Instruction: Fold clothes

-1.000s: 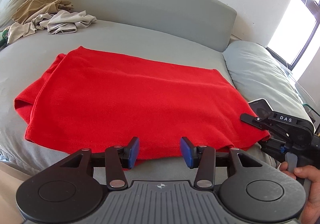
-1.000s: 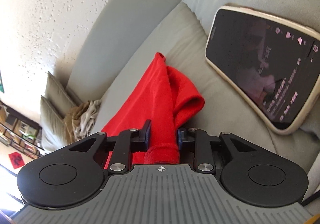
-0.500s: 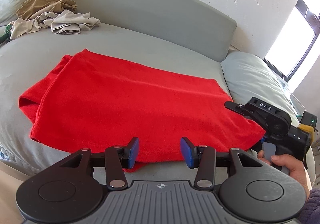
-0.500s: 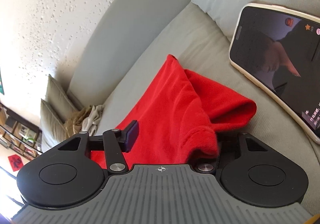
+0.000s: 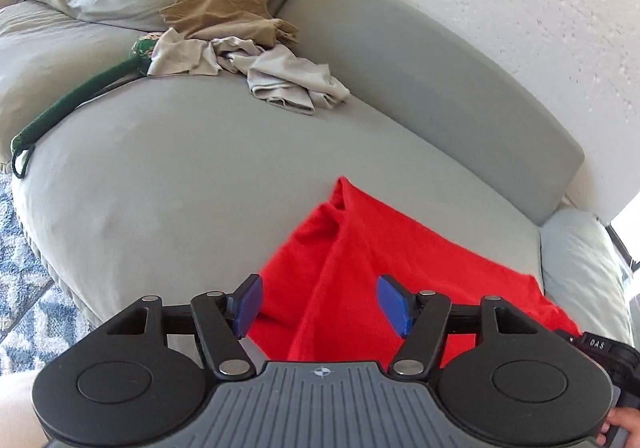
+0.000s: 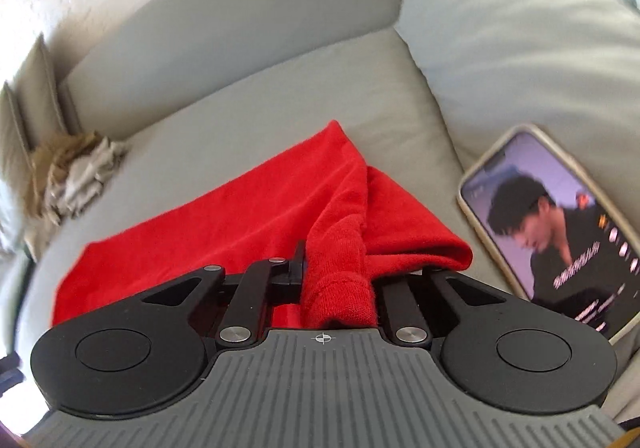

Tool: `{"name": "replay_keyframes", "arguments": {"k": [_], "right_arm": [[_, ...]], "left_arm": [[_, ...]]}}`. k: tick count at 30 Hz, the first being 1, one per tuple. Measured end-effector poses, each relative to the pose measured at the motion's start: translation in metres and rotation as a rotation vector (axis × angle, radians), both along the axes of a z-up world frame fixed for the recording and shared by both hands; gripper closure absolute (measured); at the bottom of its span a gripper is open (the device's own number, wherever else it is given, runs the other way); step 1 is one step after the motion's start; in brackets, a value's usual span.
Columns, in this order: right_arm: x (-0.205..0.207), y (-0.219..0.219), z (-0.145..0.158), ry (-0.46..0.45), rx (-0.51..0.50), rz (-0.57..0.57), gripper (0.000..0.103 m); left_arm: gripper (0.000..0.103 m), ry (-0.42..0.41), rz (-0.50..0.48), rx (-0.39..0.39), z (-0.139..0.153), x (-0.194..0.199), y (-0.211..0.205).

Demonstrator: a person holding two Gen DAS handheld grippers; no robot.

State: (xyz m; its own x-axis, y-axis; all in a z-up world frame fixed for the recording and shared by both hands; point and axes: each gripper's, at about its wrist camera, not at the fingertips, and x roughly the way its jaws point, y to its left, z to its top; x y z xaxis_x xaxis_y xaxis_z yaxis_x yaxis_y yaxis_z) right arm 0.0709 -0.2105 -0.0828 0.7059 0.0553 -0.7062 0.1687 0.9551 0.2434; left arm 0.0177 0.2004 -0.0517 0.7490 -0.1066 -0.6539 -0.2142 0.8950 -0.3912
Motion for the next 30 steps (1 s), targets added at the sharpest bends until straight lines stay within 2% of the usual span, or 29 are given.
{"name": "replay_keyframes", "arguments": {"k": [3, 7, 11, 15, 17, 21, 25, 30], "right_arm": [[0.004, 0.053, 0.028, -0.072, -0.197, 0.115, 0.090], [0.003, 0.140, 0.046, -0.190, -0.484, 0.322, 0.090], [-0.010, 0.227, 0.042, -0.277, -0.635, 0.532, 0.090], [-0.018, 0.292, 0.011, -0.231, -0.654, 0.705, 0.090], [-0.022, 0.310, -0.008, -0.193, -0.687, 0.749, 0.090], [-0.028, 0.309, -0.014, -0.195, -0.664, 0.722, 0.090], [-0.025, 0.295, 0.005, -0.220, -0.515, 0.637, 0.090], [-0.039, 0.297, 0.015, -0.281, -0.514, 0.660, 0.090]], "left_arm": [[0.044, -0.085, -0.013, -0.005, -0.014, 0.013, 0.022], [0.046, -0.110, 0.023, -0.034, -0.023, 0.017, 0.034], [0.045, -0.145, 0.071, -0.024, -0.021, 0.012, 0.042], [0.045, -0.112, 0.109, -0.059, -0.029, 0.013, 0.056], [0.045, -0.094, 0.116, -0.079, -0.034, 0.009, 0.061], [0.045, -0.079, 0.129, -0.092, -0.039, 0.003, 0.068], [0.045, -0.076, 0.161, -0.138, -0.042, 0.000, 0.075], [0.045, -0.071, 0.158, -0.147, -0.043, 0.003, 0.072]]}}
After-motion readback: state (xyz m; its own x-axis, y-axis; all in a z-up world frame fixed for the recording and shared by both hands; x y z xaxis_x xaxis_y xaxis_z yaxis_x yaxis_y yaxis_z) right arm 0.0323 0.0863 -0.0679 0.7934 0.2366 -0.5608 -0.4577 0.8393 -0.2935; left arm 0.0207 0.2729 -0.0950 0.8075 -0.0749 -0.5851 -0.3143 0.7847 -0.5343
